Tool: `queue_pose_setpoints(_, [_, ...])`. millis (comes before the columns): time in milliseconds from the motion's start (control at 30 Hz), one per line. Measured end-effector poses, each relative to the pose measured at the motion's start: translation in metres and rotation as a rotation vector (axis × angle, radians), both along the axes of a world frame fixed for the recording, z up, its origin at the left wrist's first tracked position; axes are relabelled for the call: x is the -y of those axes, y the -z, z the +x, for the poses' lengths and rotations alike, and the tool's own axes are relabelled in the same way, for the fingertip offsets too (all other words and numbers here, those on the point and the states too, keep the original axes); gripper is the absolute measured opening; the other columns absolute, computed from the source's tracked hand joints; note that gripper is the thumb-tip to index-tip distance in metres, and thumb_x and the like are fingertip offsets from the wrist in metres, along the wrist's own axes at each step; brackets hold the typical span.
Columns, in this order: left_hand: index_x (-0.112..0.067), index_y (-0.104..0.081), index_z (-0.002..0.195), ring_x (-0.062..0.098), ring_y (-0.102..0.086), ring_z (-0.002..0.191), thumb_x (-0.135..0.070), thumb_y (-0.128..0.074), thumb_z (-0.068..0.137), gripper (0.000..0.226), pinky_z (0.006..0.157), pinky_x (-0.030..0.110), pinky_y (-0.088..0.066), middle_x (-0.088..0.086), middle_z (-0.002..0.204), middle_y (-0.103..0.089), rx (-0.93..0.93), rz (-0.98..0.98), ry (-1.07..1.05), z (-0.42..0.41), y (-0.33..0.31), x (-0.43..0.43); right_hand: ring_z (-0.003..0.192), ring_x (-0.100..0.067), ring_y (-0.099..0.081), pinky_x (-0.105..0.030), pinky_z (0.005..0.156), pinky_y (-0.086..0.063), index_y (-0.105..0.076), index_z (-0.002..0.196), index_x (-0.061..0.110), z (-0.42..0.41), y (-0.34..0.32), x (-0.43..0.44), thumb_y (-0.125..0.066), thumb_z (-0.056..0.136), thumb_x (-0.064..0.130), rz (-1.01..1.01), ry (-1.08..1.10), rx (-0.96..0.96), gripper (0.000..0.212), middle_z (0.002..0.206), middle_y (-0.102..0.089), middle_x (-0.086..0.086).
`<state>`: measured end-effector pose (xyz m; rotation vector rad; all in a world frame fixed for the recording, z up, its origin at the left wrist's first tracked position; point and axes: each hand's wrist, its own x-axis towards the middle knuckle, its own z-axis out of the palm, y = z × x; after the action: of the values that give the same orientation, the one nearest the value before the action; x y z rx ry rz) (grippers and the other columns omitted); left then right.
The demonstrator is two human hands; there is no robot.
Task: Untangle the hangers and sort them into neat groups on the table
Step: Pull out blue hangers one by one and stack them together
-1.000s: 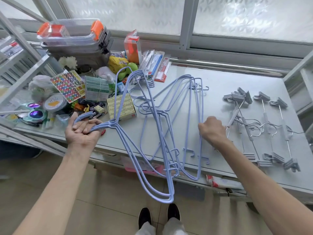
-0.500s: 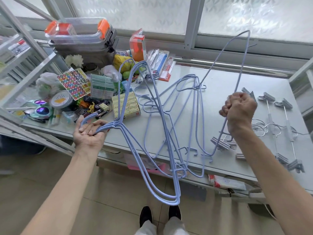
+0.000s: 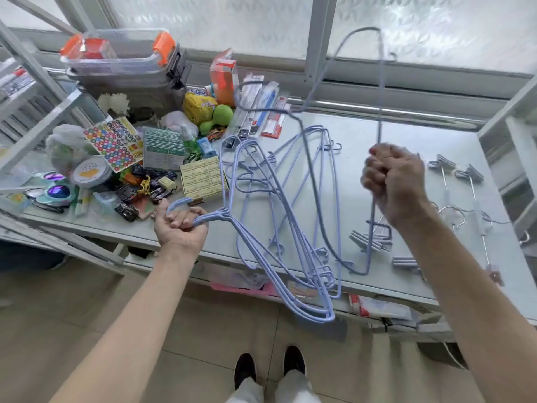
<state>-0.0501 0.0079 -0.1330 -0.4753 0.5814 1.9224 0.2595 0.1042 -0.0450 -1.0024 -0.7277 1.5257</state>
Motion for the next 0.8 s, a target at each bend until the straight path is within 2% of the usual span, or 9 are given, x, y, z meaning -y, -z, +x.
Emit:
queue_pose_setpoints(133, [-0.013, -0.045, 0.040, 0.012, -0.036, 0.027, -0.028, -0.048, 0.097, 0.059, 0.064, 0.023, -0.042, -0.004, 0.033, -0.038, -0.015, -0.104, 0.043, 0.006, -0.008, -0.006, 0.032, -0.004, -0.028, -0.011, 0.036, -0.024, -0.049, 0.076, 0.008, -0.035, 0.034, 0.025, -0.040, 0.102, 0.004, -0.079, -0.235, 0.268, 0.028, 0.048, -0.040, 0.003])
queue_pose_setpoints(233, [-0.012, -0.050, 0.060, 0.014, -0.045, 0.035, -0.028, -0.048, 0.098, 0.041, 0.077, 0.026, -0.044, -0.001, 0.040, -0.049, -0.036, -0.140, 0.075, 0.007, -0.016, -0.006, 0.032, -0.006, -0.030, -0.013, 0.038, -0.024, -0.049, 0.080, 0.006, -0.055, 0.056, 0.037, -0.036, 0.101, 0.003, -0.130, -0.274, 0.420, 0.025, 0.054, -0.039, -0.003])
queue_pose_setpoints(333, [-0.011, -0.053, 0.070, 0.016, -0.049, 0.053, -0.029, -0.049, 0.097, 0.033, 0.085, 0.028, -0.043, 0.004, 0.049, -0.054, -0.077, -0.169, 0.111, 0.007, -0.022, -0.005, 0.033, -0.007, -0.033, -0.016, 0.038, -0.026, -0.050, 0.083, 0.007, -0.066, 0.071, 0.041, -0.034, 0.098, 0.002, -0.139, -0.278, 0.574, 0.023, 0.057, -0.042, -0.004])
queue_pose_setpoints(400, [-0.011, -0.054, 0.066, 0.016, -0.047, 0.053, -0.027, -0.052, 0.095, 0.034, 0.080, 0.028, -0.045, 0.002, 0.052, -0.052, -0.081, -0.171, 0.136, 0.006, -0.024, -0.005, 0.035, -0.008, -0.037, -0.018, 0.038, -0.028, -0.053, 0.079, 0.006, -0.070, 0.079, 0.043, -0.037, 0.098, 0.007, -0.120, -0.278, 0.673, 0.025, 0.057, -0.047, -0.002])
queue_pose_setpoints(533, [-0.011, -0.047, 0.039, 0.014, -0.044, 0.034, -0.029, -0.051, 0.096, 0.060, 0.075, 0.026, -0.048, -0.004, 0.036, -0.040, -0.037, -0.148, 0.176, 0.005, -0.027, -0.002, 0.048, -0.016, -0.052, -0.028, 0.048, -0.042, -0.062, 0.075, 0.000, -0.070, 0.083, 0.048, -0.044, 0.096, 0.011, -0.056, -0.191, 0.920, 0.029, 0.062, -0.062, -0.008])
queue_pose_setpoints(600, [-0.014, -0.044, 0.037, 0.013, -0.043, 0.033, -0.030, -0.053, 0.095, 0.061, 0.077, 0.025, -0.048, -0.005, 0.033, -0.038, -0.042, -0.167, 0.176, 0.007, -0.029, -0.001, 0.057, -0.023, -0.060, -0.037, 0.057, -0.049, -0.064, 0.078, -0.005, -0.070, 0.081, 0.051, -0.045, 0.095, 0.012, -0.035, -0.144, 0.996, 0.030, 0.068, -0.068, -0.015])
queue_pose_setpoints(700, [-0.017, -0.037, 0.041, 0.013, -0.041, 0.030, -0.029, -0.056, 0.093, 0.056, 0.074, 0.025, -0.048, -0.006, 0.031, -0.034, -0.026, -0.169, 0.160, 0.009, -0.028, -0.002, 0.072, -0.034, -0.059, -0.039, 0.063, -0.044, -0.061, 0.077, -0.005, -0.073, 0.081, 0.055, -0.050, 0.094, 0.022, 0.030, -0.175, 1.162, 0.033, 0.070, -0.063, -0.015])
queue_pose_setpoints(800, [-0.017, -0.034, 0.036, 0.013, -0.036, 0.027, -0.029, -0.055, 0.095, 0.063, 0.068, 0.025, -0.047, -0.006, 0.027, -0.031, -0.036, -0.173, 0.174, 0.010, -0.027, -0.003, 0.100, -0.032, -0.052, -0.039, 0.085, -0.045, -0.058, 0.102, 0.002, -0.080, 0.082, 0.060, -0.060, 0.088, 0.030, 0.067, -0.271, 1.365, 0.031, 0.101, -0.057, -0.015])
